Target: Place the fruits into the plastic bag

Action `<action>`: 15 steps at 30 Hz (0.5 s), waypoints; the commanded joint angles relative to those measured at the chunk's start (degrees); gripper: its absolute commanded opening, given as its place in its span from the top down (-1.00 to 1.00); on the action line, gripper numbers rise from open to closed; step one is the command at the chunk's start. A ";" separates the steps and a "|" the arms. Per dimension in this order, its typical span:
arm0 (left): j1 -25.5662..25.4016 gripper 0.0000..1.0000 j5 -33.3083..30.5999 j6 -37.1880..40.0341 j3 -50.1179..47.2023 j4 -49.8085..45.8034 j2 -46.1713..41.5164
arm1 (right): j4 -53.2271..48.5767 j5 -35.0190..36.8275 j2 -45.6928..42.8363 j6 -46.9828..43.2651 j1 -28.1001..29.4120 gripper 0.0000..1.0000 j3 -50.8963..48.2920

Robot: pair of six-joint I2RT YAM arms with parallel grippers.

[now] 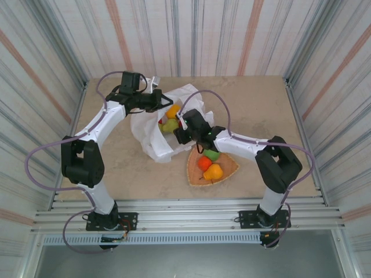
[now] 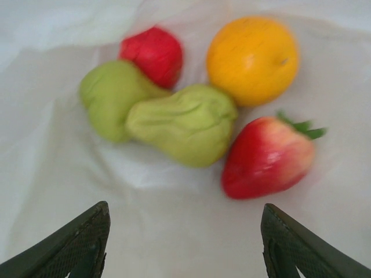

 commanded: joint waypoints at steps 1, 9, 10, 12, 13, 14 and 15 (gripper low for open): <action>0.36 1.00 0.97 -0.08 -0.04 -0.40 -0.36 | -1.40 -8.63 -4.16 -3.42 0.80 -0.36 -2.48; 0.33 1.00 0.96 -0.23 -0.10 -0.25 -0.39 | -3.03 -12.46 -12.65 -4.97 1.28 -0.34 -7.07; 0.37 1.00 0.97 -0.23 -0.06 -0.21 -0.40 | -3.19 -13.50 -13.57 -4.68 1.27 -0.34 -7.28; 0.38 1.00 0.88 -0.27 -0.04 -0.21 -0.31 | -4.06 -15.74 -15.07 -4.37 1.28 -0.35 -7.43; 0.34 1.00 0.89 -0.23 -0.04 -0.21 -0.25 | -4.95 -17.01 -15.85 -4.32 1.30 -0.35 -7.46; 0.41 1.00 0.92 -0.23 -0.10 -0.21 -0.25 | -6.03 -17.96 -16.49 -4.23 1.26 -0.35 -7.32; 0.38 1.00 0.88 -0.23 -0.04 -0.21 -0.31 | -7.49 -19.12 -17.43 -4.26 1.22 -0.36 -7.30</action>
